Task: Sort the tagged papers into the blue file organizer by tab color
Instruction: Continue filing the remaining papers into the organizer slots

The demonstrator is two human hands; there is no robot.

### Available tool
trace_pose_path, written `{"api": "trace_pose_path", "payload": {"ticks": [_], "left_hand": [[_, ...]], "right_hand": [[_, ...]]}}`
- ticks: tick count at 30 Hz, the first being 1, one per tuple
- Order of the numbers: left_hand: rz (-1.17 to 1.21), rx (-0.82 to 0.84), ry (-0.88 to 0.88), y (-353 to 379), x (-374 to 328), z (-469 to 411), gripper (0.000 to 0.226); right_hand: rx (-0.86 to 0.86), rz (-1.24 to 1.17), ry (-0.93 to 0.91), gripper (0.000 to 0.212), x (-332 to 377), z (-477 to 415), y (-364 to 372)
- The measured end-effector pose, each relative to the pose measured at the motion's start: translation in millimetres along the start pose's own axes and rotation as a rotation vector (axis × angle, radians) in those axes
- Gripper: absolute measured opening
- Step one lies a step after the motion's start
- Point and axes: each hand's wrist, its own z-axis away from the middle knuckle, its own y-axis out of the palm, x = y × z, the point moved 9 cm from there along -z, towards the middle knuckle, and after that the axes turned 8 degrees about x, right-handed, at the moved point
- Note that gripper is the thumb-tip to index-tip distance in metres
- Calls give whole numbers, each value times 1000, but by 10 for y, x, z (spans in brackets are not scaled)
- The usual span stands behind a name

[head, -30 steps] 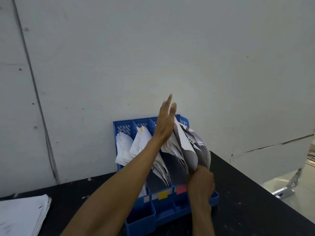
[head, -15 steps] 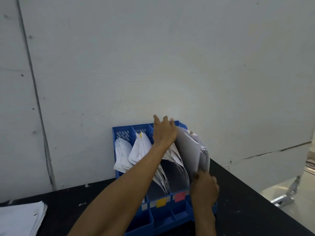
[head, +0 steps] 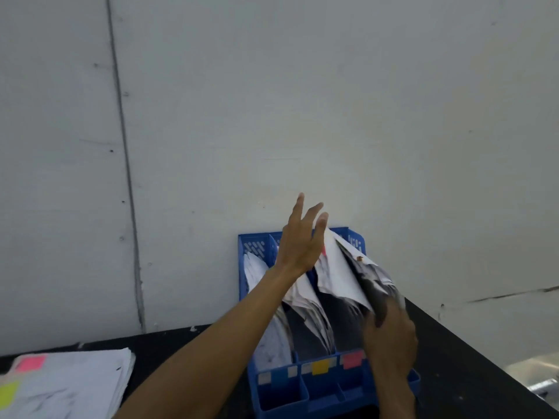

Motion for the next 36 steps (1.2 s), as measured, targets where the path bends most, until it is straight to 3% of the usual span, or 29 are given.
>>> {"api": "trace_pose_path", "payload": {"ticks": [5,11,17,21,25,29,32,36], "left_hand": [[-96,-114,-101,-980,607,621,42],[-263,-241,-420,-2330,1503,2186,41],[-405,-251,-803,-2876,2081,3780,41],[-569,-157,-1021,-2995,2177,4440,48],[-633,-159,-1100,-3059,2142,4770,47],[-603,-221,-1102,-3119,2140,4902,46],[-493,-319,-1068,-3163,2108,4926,47],[-356,-449,-1013,-3232,2100,4969,44]], "right_hand": [[-40,-63,-148,47,502,70,-193],[101,-188,-330,35,1480,960,206],[460,-323,-396,27,2394,2293,1135],[776,-212,-321,37,2633,3235,1794],[822,126,-276,56,2581,3746,2045],[744,220,-249,59,2549,3757,2002],[742,196,-243,49,2451,3756,2008],[707,-26,-182,15,2360,3710,1984]]}}
